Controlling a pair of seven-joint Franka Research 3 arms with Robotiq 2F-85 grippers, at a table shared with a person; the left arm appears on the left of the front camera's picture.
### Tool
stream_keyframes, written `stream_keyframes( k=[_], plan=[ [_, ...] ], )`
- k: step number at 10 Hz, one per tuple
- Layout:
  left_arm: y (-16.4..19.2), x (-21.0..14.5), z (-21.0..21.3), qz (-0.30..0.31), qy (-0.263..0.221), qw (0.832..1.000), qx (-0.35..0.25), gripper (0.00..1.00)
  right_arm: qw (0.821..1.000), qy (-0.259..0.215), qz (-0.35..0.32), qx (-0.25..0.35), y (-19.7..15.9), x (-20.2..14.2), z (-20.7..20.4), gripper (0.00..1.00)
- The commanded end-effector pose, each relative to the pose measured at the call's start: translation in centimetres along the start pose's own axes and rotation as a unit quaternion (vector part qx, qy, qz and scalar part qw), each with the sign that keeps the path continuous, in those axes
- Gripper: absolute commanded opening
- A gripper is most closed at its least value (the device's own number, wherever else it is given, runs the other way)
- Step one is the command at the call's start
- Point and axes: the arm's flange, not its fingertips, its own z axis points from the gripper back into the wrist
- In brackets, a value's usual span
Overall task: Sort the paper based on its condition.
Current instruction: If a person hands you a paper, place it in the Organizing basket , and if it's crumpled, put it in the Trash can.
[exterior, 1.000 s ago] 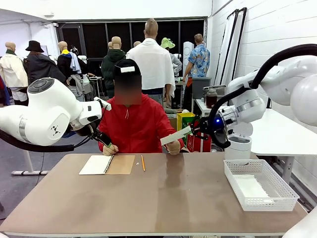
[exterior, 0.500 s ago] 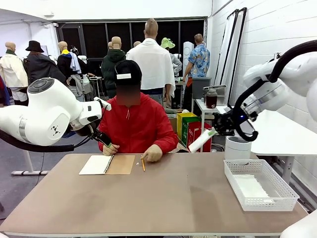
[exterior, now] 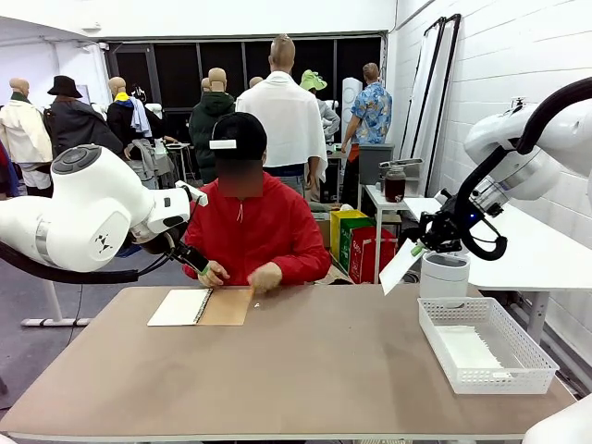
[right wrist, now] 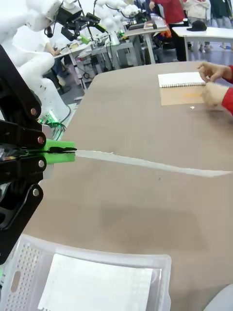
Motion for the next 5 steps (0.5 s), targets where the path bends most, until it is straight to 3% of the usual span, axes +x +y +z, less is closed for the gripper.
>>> stream_keyframes(
  k=[1,4,5],
  plan=[
    [0.0,0.0,0.0,-0.001,0.001,1.0,0.001,1.0,1.0,0.008,-0.003,0.016,0.3,0.2,-0.3,0.0],
    [0.0,0.0,0.0,-0.001,0.001,1.0,0.001,1.0,1.0,0.005,-0.001,0.002,0.0,0.0,-0.3,0.0],
    [0.0,0.0,0.0,-0.001,0.001,1.0,0.001,1.0,0.999,-0.019,0.02,-0.017,-1.2,-0.5,-0.3,0.0]
  ],
)
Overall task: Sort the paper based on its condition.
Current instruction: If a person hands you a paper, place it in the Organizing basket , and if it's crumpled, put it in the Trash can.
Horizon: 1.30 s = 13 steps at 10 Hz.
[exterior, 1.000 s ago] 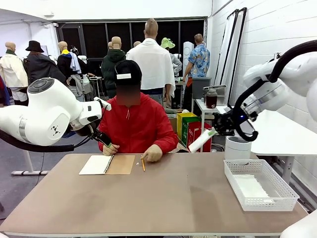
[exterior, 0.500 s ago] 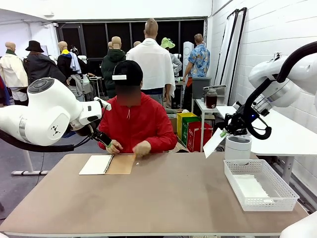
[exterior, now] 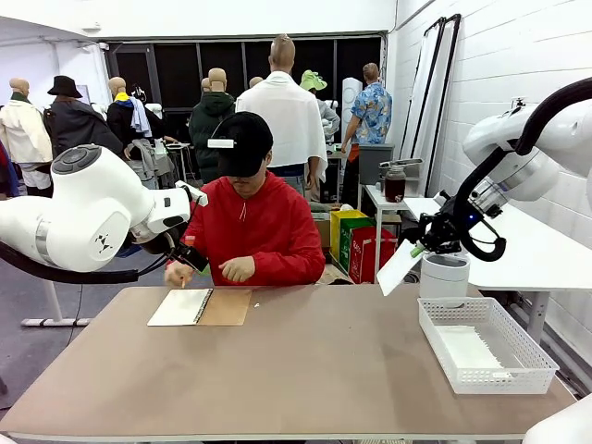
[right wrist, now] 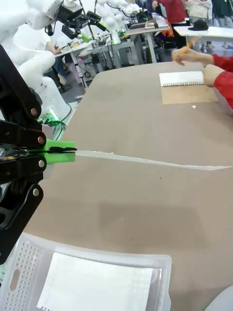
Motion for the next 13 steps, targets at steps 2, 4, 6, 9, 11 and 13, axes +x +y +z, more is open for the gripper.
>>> stream_keyframes(
  k=[2,4,6,9,11,13],
  plan=[
    [0.0,0.0,0.0,-0.001,0.001,1.0,0.001,1.0,0.997,-0.053,0.033,-0.039,-3.6,-1.2,-0.1,0.0],
    [0.0,0.0,0.0,-0.001,0.001,1.0,0.001,1.0,0.994,-0.074,0.043,-0.064,-5.9,-1.5,-0.3,0.0],
    [0.0,0.0,0.0,-0.001,0.001,1.0,0.001,1.0,0.992,-0.081,0.054,-0.083,-7.8,-1.9,-0.8,0.0],
    [0.0,0.0,0.0,-0.001,0.001,1.0,0.001,1.0,0.994,-0.052,0.053,-0.084,-10.8,-2.5,-0.5,0.0],
    [0.0,0.0,0.0,-0.001,0.001,1.0,0.001,1.0,0.994,-0.029,0.052,-0.095,-12.5,-3.3,0.3,0.0],
    [0.0,0.0,0.0,-0.001,0.001,1.0,0.001,1.0,0.993,-0.013,0.05,-0.11,-13.9,-3.7,0.2,0.0]
  ],
)
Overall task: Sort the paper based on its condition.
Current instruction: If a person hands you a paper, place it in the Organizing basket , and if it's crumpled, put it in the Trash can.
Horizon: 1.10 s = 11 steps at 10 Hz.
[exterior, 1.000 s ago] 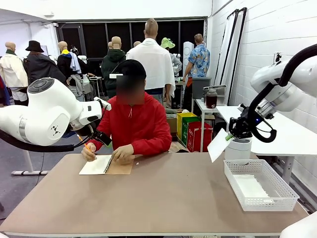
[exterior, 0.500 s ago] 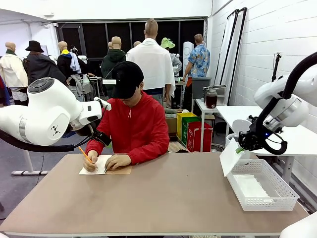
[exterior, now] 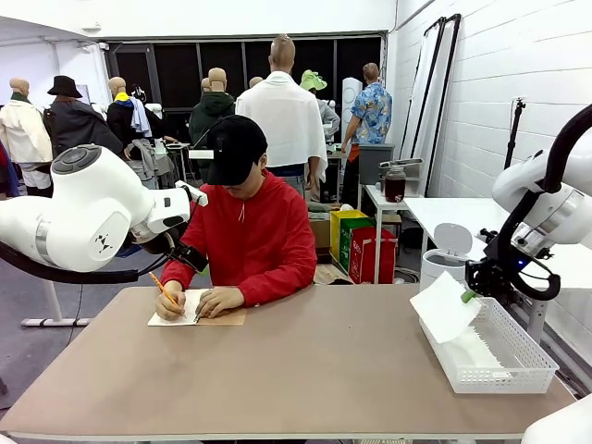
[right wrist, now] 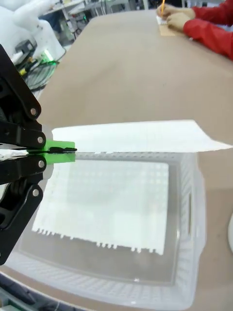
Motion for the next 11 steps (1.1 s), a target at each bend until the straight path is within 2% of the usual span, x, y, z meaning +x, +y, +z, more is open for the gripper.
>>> stream_keyframes(
  k=[1,5,11],
  plan=[
    [0.0,0.0,0.0,-0.001,0.001,1.0,0.001,1.0,1.0,0.012,0.007,-0.017,-1.0,-0.5,-0.7,0.0],
    [0.0,0.0,0.0,-0.001,0.001,1.0,0.001,1.0,0.999,0.026,-0.009,-0.046,-2.4,-1.2,-2.8,0.0],
    [0.0,0.0,0.0,-0.001,0.001,1.0,0.001,1.0,0.995,0.02,-0.043,-0.092,-4.0,-2.0,-3.1,0.0]
  ],
)
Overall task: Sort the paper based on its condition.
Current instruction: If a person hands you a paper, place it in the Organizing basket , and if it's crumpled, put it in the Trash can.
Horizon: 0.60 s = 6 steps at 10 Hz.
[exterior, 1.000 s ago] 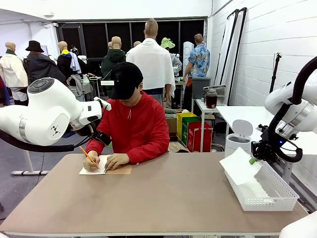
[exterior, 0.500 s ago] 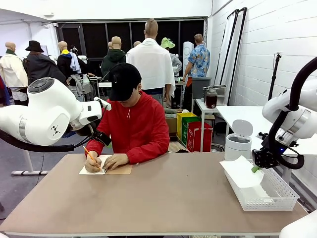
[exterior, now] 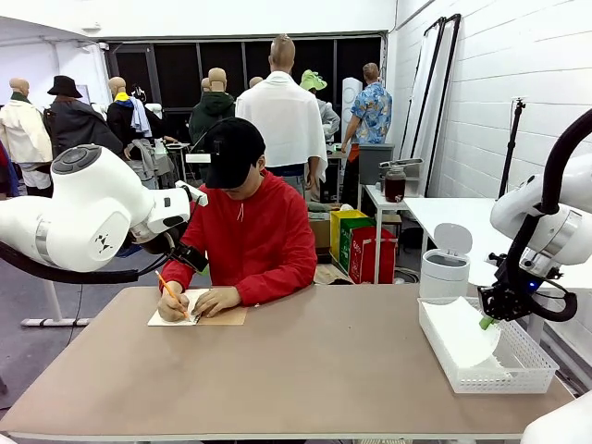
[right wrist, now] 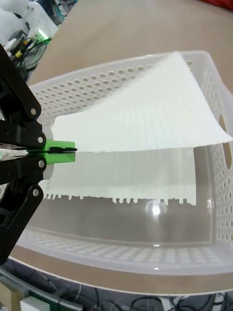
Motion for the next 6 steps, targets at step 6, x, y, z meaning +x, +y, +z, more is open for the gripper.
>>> stream_keyframes(
  k=[6],
  plan=[
    [-0.03,0.0,0.02,-0.001,0.001,1.0,0.001,1.0,0.998,0.013,-0.034,-0.05,0.7,-1.06,-0.38,0.15]
  ],
)
